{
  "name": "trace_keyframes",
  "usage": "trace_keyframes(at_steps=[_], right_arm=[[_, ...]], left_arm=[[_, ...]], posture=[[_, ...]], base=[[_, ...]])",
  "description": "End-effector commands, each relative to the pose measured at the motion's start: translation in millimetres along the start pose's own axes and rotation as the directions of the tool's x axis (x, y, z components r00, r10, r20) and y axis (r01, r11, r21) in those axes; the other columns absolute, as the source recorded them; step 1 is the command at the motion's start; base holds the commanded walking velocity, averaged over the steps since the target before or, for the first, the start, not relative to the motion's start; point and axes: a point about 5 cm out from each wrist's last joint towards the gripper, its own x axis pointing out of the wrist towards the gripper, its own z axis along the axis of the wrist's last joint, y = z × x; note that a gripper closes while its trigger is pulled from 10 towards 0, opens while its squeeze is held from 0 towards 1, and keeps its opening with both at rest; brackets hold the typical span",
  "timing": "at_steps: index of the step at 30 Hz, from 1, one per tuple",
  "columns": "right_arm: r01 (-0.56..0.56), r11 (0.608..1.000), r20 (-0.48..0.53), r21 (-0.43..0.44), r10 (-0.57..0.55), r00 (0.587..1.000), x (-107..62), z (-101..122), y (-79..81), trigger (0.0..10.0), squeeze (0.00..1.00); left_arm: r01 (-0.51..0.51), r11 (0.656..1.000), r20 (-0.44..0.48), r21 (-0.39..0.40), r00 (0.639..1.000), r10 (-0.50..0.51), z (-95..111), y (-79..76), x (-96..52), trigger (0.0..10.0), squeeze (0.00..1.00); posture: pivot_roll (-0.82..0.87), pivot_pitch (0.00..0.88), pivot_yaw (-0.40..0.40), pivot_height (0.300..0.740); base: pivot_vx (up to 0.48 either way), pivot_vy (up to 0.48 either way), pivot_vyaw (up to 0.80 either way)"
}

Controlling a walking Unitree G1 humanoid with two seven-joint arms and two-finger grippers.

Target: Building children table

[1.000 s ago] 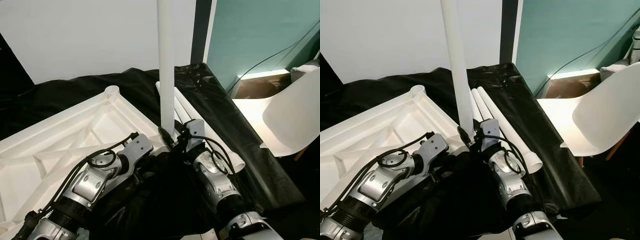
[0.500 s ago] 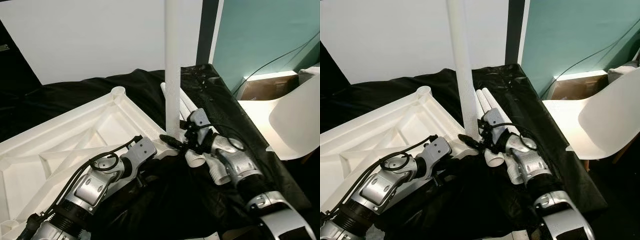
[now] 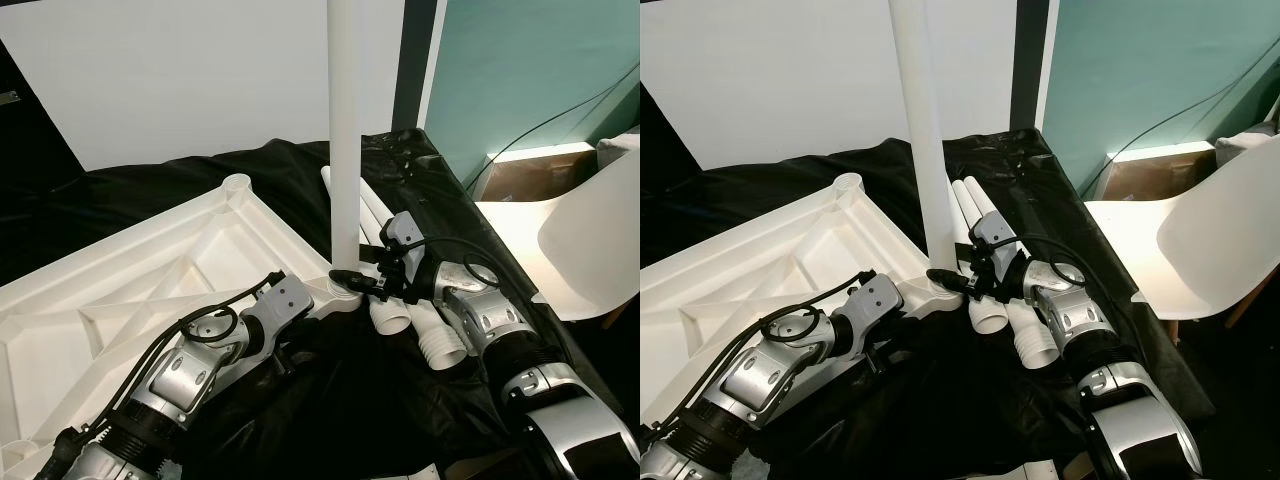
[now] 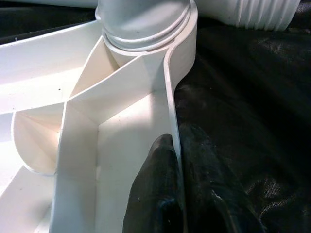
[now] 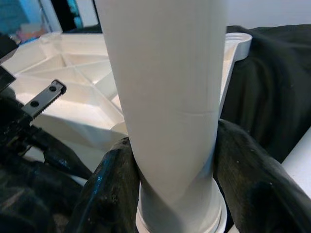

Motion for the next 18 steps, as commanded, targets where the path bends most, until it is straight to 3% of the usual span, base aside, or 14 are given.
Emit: trace_keyframes(at_steps=[1, 3, 4, 6, 12, 18], right_arm=[[0.023, 1.000, 0.000, 0.009, -0.023, 1.000, 4.1, -7.1, 9.4, 0.0, 0.00], [0.281, 0.958, 0.179, 0.057, -0.287, 0.941, 7.0, 0.6, 17.2, 0.0, 0.00], [0.281, 0.958, 0.179, 0.057, -0.287, 0.941, 7.0, 0.6, 17.2, 0.0, 0.00], [0.456, 0.881, 0.252, 0.122, -0.472, 0.845, 6.5, 4.4, 23.0, 0.0, 0.00], [0.536, 0.834, 0.295, 0.129, -0.548, 0.783, 14.5, 17.2, 24.2, 0.0, 0.00], [0.538, 0.836, 0.291, 0.109, -0.544, 0.787, 19.2, 20.5, 23.7, 0.0, 0.00]], left_arm=[[0.101, 0.993, -0.122, -0.068, 0.987, -0.108, -31.0, -17.4, 7.6, 7.9, 0.00], [0.100, 0.993, -0.122, -0.069, 0.987, -0.108, -31.3, -17.8, 7.5, 7.9, 0.00], [0.100, 0.993, -0.122, -0.069, 0.987, -0.108, -31.3, -17.8, 7.5, 7.9, 0.00], [0.101, 0.993, -0.122, -0.069, 0.987, -0.108, -31.5, -17.9, 7.0, 7.9, 0.00], [0.100, 0.993, -0.127, -0.067, 0.986, -0.108, -32.2, -17.5, 5.9, 7.9, 0.00], [0.099, 0.993, -0.127, -0.068, 0.986, -0.107, -32.0, -17.3, 6.3, 7.9, 0.00]], posture=[[0.06, 0.000, 0.026, 0.740], [0.07, 0.000, 0.025, 0.740], [0.07, 0.000, 0.025, 0.740], [0.07, 0.000, 0.029, 0.740], [0.07, 0.000, 0.030, 0.740], [0.08, 0.000, 0.029, 0.740]], base=[[0.000, 0.000, 0.00], [0.000, 0.000, 0.00], [0.000, 0.000, 0.00], [0.000, 0.000, 0.00], [0.000, 0.000, 0.00], [0.000, 0.000, 0.00]])
